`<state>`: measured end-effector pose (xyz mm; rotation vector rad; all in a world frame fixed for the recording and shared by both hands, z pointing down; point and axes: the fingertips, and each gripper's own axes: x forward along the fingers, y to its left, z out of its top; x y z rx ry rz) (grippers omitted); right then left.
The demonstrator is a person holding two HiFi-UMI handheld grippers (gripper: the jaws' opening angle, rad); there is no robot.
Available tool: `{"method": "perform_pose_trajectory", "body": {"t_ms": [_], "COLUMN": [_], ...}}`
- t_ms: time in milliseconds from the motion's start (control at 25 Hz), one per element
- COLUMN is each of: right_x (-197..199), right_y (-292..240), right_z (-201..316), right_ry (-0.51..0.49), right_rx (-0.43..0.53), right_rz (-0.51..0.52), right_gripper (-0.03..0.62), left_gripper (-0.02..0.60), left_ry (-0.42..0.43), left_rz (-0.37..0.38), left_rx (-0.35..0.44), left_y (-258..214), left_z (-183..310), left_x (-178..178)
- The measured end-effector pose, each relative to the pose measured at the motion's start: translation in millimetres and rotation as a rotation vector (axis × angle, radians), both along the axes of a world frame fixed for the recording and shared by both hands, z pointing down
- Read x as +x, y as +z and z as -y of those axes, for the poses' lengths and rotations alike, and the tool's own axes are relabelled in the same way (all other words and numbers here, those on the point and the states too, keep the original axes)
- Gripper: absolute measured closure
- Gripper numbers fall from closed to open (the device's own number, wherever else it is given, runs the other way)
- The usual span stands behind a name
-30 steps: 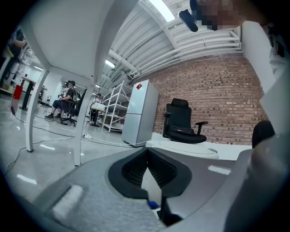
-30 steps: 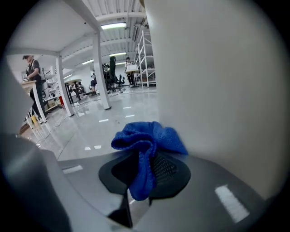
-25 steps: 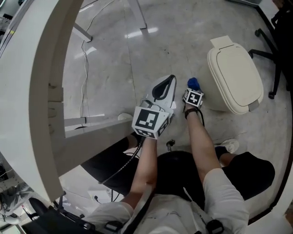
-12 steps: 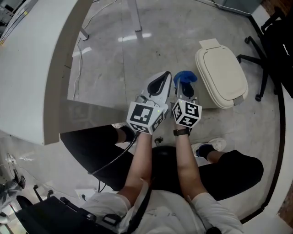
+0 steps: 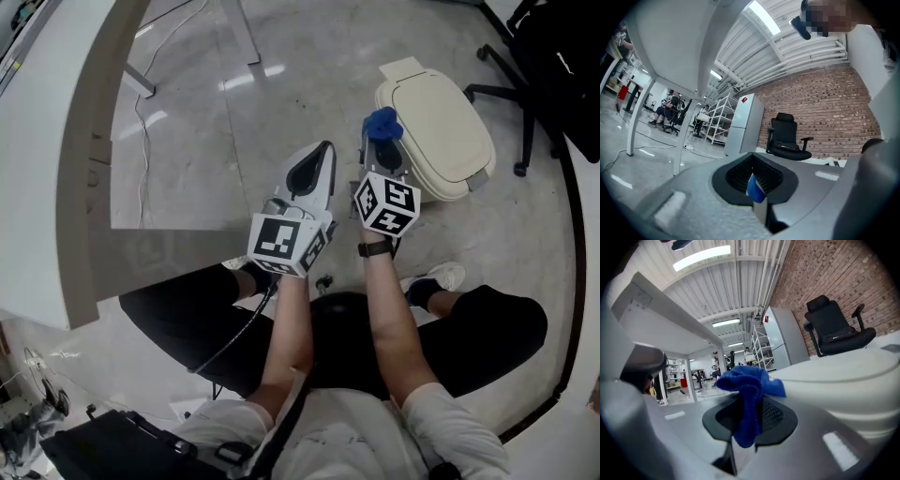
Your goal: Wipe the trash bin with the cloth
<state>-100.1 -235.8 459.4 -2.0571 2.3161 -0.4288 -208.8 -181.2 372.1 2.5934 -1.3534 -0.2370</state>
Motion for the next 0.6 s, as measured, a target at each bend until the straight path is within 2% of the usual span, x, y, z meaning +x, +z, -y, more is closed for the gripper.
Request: {"method": "perform_pose_trajectory", "body": {"t_ms": [120, 280, 440, 600], "right_x": [2, 7, 15, 22], "right_y": [47, 146, 240, 298], "right_z": [1, 2, -3, -6], "right_ry": [0.035, 0.112, 0.129, 0.141], "right_rx": [-0.055, -0.260, -0.450, -0.577], "right_rz": [-0.045, -0.036, -0.048, -0.047], "right_gripper": [0.528, 0.528, 0.528, 0.528], "left_gripper": [0.583, 0.583, 0.583, 0.582], "left_ry": [0.020, 0.024, 0.027, 0.024], "left_rz": [0.032, 0.078, 0.122, 0.134], "left_rx": [-0.013, -0.030, -0.036, -0.039], "left_y": [11, 27, 40, 46], "left_z": [3, 10, 12, 16], "left_x": [5, 5, 6, 1]}}
